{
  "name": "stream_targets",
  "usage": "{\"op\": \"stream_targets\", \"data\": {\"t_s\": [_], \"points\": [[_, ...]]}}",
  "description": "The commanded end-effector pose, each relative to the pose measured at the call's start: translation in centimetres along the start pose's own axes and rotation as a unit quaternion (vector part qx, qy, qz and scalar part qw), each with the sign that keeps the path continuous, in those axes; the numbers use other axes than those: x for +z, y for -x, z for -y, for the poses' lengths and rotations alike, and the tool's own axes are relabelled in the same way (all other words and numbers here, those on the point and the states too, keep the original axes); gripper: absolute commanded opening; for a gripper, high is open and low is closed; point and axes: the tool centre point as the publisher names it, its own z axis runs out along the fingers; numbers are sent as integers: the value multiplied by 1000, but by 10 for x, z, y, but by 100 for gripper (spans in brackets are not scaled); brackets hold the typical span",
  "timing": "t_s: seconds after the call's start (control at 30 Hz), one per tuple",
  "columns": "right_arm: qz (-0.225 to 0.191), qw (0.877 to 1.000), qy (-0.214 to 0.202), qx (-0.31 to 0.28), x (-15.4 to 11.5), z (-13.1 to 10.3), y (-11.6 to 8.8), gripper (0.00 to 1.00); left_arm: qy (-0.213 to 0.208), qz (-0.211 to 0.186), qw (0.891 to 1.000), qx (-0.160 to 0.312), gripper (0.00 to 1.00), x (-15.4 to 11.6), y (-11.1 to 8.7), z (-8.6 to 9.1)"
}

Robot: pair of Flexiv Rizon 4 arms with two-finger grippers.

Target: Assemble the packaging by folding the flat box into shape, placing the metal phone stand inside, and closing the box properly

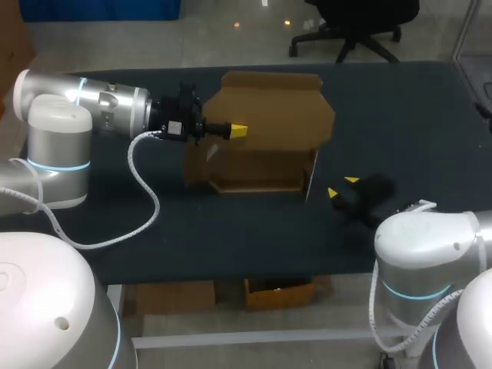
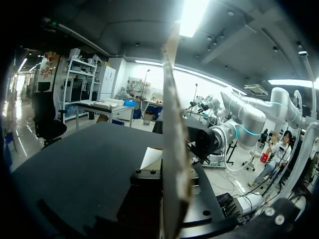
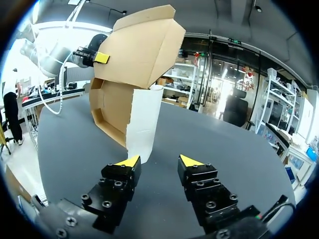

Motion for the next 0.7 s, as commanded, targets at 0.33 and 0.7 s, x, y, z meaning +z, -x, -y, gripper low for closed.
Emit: {"op": "stream_targets", "data": {"t_s": [0.33, 0.7], "points": [[-206, 978, 25, -16, 8, 10, 21, 46, -1, 1, 1000, 1, 0, 1, 0, -2], [-252, 967, 43, 7, 16, 9, 27, 47, -1, 1, 1000, 1, 0, 1, 0, -2]]}}
